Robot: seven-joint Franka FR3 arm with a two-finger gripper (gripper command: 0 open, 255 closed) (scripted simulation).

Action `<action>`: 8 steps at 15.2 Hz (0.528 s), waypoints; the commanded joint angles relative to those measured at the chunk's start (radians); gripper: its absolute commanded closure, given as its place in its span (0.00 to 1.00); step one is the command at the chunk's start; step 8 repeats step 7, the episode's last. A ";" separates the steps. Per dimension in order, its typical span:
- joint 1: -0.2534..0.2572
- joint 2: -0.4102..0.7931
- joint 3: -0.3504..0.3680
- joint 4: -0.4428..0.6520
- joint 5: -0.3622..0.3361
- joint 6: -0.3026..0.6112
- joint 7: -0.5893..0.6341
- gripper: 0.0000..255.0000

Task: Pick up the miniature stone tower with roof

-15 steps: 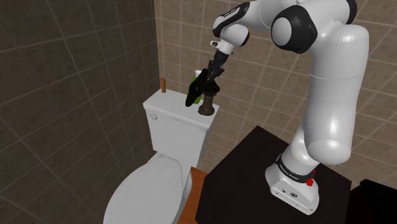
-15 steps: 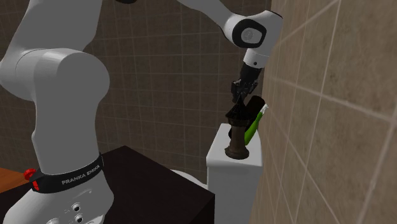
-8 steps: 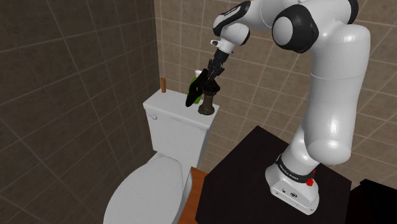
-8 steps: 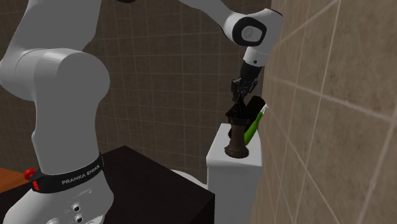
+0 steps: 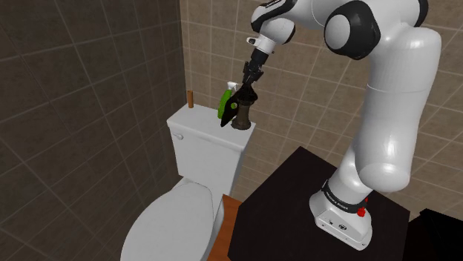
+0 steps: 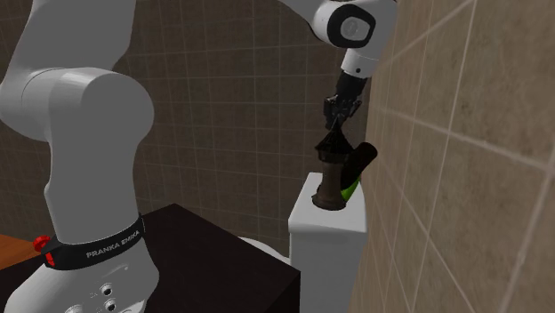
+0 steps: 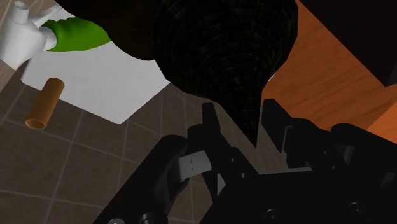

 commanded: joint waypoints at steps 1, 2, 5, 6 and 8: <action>0.002 -0.012 -0.005 0.015 -0.011 -0.018 0.014 1.00; 0.003 -0.017 -0.006 0.023 -0.017 -0.027 0.020 1.00; 0.004 -0.030 -0.011 0.046 -0.031 -0.056 0.039 1.00; 0.004 -0.031 -0.012 0.048 -0.032 -0.057 0.040 1.00; 0.004 -0.031 -0.012 0.048 -0.032 -0.057 0.040 1.00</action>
